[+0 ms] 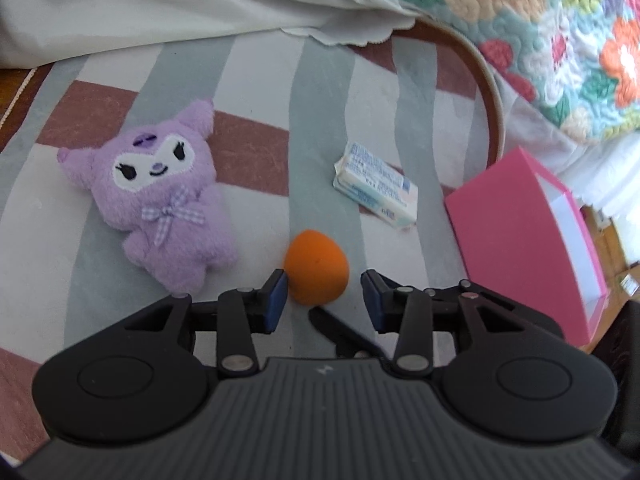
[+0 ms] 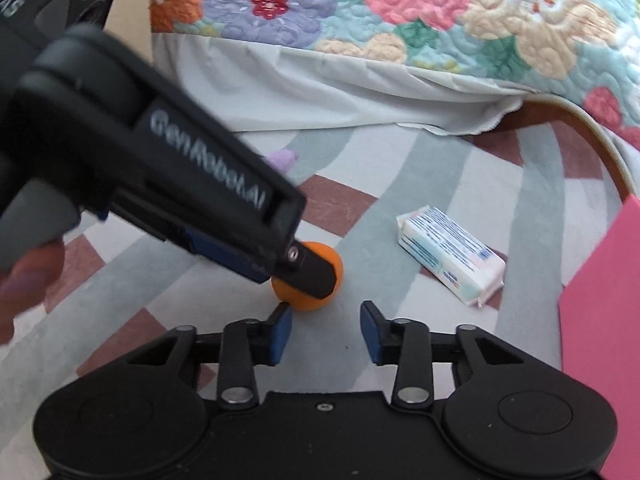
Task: Organize objects
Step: 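Lower the right gripper around the orange sponge and close it, then lift the orange sponge with the right gripper and carry it into the pink box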
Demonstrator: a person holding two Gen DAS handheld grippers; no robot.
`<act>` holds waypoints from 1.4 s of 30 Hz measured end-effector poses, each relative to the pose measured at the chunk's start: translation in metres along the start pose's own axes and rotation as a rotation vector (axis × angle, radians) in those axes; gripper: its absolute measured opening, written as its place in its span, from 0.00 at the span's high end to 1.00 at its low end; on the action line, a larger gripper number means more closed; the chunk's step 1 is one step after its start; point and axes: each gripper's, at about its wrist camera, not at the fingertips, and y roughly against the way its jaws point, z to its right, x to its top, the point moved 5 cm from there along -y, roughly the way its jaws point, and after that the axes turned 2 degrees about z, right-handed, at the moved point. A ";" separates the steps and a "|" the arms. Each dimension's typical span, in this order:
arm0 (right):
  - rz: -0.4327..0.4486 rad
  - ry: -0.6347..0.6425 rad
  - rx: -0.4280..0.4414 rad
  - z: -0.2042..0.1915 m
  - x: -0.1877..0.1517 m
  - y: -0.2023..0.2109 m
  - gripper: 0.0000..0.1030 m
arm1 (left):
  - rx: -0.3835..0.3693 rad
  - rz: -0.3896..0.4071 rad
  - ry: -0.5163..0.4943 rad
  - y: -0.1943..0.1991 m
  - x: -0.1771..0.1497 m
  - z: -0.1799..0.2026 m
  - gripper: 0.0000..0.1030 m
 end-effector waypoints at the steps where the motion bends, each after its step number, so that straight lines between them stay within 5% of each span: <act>1: 0.003 0.009 0.009 -0.001 0.001 -0.002 0.51 | -0.008 -0.002 0.013 -0.001 0.001 -0.002 0.60; 7: 0.012 0.058 0.031 -0.011 0.004 -0.013 0.50 | -0.016 -0.003 0.081 -0.011 0.004 -0.013 0.61; 21: 0.011 0.003 0.032 -0.013 -0.001 -0.006 0.57 | 0.050 -0.036 -0.045 -0.009 -0.009 0.011 0.67; 42: -0.036 -0.003 0.119 -0.040 0.001 0.073 0.57 | 0.076 -0.068 -0.049 0.064 -0.043 0.045 0.68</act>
